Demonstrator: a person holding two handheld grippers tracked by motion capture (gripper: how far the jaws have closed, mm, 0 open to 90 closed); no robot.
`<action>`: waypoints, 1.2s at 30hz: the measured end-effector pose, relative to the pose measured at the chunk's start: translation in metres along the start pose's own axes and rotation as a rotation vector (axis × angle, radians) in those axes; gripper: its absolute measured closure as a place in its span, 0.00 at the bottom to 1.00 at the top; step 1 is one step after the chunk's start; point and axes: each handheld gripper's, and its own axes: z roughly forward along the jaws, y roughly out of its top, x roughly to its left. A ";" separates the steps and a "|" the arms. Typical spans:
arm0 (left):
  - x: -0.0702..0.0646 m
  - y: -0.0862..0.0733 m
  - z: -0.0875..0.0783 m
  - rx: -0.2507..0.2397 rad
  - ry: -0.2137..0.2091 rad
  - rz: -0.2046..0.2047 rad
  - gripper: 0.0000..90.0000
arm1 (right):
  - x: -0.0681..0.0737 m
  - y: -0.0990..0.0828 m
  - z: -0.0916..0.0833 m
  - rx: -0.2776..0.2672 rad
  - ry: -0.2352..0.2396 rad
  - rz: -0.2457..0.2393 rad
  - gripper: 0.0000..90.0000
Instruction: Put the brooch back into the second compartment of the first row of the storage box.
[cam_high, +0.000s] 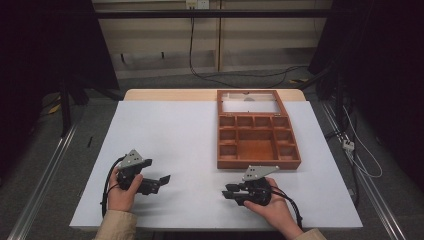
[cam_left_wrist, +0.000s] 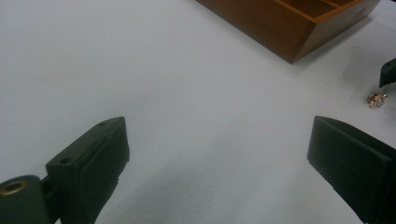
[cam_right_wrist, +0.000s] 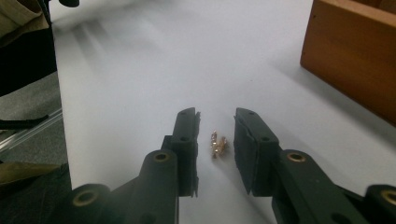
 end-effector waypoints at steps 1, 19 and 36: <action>0.000 0.000 0.000 -0.004 -0.002 -0.002 0.06 | 0.000 0.000 0.001 0.007 0.001 0.000 0.81; 0.005 -0.009 -0.005 0.011 -0.009 -0.019 0.06 | 0.003 0.001 0.015 0.069 -0.013 -0.009 0.90; 0.004 -0.008 -0.004 0.002 -0.012 -0.011 0.06 | -0.007 0.006 -0.003 0.021 0.016 0.047 0.91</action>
